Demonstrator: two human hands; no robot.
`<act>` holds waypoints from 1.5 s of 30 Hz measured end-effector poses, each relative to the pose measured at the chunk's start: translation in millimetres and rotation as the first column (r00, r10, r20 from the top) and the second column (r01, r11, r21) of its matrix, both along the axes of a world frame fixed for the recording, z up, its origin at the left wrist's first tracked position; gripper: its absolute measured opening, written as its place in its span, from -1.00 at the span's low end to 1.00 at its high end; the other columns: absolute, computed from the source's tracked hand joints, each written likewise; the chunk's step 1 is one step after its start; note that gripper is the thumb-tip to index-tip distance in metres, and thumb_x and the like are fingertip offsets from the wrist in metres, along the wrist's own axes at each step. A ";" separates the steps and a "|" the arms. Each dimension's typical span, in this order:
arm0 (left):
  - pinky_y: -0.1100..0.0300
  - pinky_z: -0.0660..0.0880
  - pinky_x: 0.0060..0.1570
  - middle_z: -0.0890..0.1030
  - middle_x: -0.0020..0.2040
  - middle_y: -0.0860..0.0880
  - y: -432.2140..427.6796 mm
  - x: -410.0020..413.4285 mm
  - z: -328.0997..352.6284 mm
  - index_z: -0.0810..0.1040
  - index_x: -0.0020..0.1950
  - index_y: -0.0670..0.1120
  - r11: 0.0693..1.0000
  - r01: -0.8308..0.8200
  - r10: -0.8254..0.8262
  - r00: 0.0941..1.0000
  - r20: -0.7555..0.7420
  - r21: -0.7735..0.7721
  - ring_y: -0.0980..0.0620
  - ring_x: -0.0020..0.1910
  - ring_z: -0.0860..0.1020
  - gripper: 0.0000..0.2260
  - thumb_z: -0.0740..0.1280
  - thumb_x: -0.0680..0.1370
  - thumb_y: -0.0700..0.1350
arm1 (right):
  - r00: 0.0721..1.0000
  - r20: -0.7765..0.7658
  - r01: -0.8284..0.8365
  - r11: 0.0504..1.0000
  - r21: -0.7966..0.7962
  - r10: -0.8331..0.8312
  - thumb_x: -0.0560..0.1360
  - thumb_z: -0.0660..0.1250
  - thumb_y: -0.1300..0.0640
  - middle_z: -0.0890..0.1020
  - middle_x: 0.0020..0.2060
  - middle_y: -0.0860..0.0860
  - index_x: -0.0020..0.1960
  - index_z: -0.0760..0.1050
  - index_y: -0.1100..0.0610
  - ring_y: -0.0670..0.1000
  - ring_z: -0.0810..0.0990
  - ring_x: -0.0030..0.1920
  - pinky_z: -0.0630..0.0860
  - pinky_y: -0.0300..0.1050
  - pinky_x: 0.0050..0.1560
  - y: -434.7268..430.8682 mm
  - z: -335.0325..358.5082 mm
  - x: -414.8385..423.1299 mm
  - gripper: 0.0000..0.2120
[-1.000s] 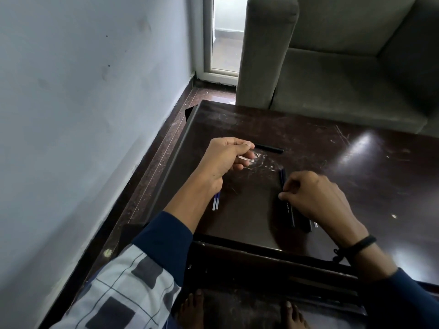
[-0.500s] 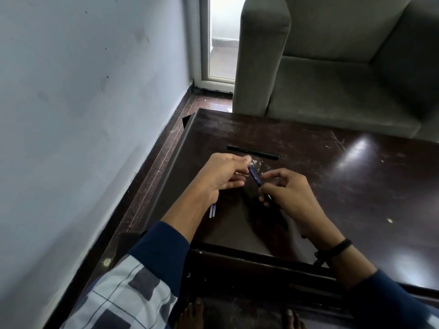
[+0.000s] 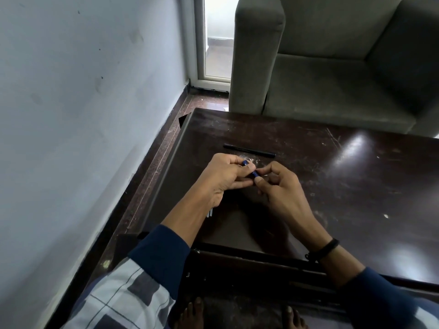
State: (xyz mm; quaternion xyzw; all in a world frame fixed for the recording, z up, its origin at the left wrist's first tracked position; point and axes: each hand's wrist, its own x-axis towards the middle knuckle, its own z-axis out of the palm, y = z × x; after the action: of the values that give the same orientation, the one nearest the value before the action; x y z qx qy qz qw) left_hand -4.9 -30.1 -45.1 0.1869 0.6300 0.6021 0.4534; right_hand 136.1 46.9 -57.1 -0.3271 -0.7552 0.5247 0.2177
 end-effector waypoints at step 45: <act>0.01 0.57 0.02 0.64 -0.04 0.05 -2.2 29.4 -6.8 0.53 -0.07 0.11 0.749 0.121 -0.606 0.521 -0.601 -0.651 -0.01 0.00 0.61 -0.69 0.47 0.42 0.29 | 0.949 -0.197 0.178 0.934 -0.309 -0.246 0.66 0.24 0.29 0.68 -0.25 0.08 0.13 0.57 0.05 0.06 0.66 -0.34 0.53 -0.20 -0.36 10.5 20.9 33.1 -0.80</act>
State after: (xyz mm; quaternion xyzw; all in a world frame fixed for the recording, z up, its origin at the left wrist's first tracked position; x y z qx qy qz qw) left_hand 24.4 -32.2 -51.9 0.4302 0.8452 0.1416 0.2837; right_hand 169.2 57.4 -36.2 -0.3716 -0.6000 0.6368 0.3106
